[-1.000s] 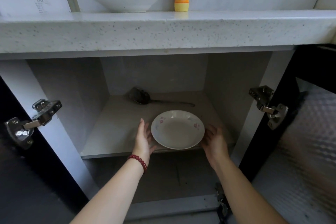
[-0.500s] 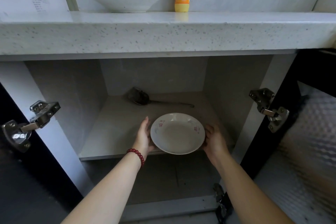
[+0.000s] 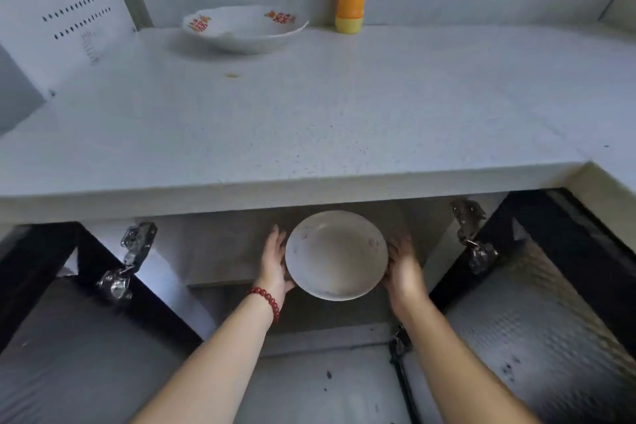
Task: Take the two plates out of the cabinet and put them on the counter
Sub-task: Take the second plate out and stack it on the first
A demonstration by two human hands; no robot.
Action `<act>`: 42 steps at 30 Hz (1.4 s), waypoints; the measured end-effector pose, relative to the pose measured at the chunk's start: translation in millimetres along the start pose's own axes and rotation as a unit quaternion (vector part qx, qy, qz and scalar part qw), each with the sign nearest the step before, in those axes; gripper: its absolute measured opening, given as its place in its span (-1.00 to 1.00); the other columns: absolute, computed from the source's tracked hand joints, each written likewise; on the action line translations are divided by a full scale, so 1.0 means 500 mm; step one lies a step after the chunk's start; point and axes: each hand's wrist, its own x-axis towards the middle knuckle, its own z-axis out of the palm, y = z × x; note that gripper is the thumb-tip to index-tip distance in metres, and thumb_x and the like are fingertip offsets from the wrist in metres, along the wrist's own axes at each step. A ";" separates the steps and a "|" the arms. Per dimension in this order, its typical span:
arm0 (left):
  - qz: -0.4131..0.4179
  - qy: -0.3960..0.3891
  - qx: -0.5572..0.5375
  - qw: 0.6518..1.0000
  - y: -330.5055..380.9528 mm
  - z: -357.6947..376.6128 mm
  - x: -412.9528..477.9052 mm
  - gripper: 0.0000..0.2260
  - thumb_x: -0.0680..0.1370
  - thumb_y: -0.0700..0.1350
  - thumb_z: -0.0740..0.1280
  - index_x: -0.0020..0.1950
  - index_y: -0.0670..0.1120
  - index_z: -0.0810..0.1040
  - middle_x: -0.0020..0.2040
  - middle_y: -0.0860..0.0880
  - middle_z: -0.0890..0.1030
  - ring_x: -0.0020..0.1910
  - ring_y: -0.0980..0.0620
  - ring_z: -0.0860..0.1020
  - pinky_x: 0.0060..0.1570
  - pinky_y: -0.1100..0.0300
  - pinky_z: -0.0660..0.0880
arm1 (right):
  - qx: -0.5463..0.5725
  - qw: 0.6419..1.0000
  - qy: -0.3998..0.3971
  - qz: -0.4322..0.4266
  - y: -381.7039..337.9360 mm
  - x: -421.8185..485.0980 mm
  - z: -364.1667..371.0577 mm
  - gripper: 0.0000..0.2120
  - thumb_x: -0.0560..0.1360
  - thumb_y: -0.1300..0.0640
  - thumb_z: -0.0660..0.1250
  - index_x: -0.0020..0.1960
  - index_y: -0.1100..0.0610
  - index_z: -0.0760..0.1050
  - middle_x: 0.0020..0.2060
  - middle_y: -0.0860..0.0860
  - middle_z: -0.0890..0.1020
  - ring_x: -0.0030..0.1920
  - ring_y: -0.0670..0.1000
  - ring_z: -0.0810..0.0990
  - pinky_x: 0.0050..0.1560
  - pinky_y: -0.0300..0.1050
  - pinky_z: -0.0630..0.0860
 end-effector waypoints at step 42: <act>0.002 0.082 -0.046 0.996 0.477 0.088 -0.694 -0.53 0.50 0.25 0.09 0.30 0.03 0.42 0.38 -0.01 0.43 0.28 -0.07 0.39 0.26 -0.16 0.32 | -0.089 0.993 -0.049 0.062 -0.574 -0.553 0.104 -0.49 0.58 -0.19 -0.06 0.44 0.01 0.26 0.36 0.05 0.43 0.32 0.15 0.41 0.37 0.24 0.26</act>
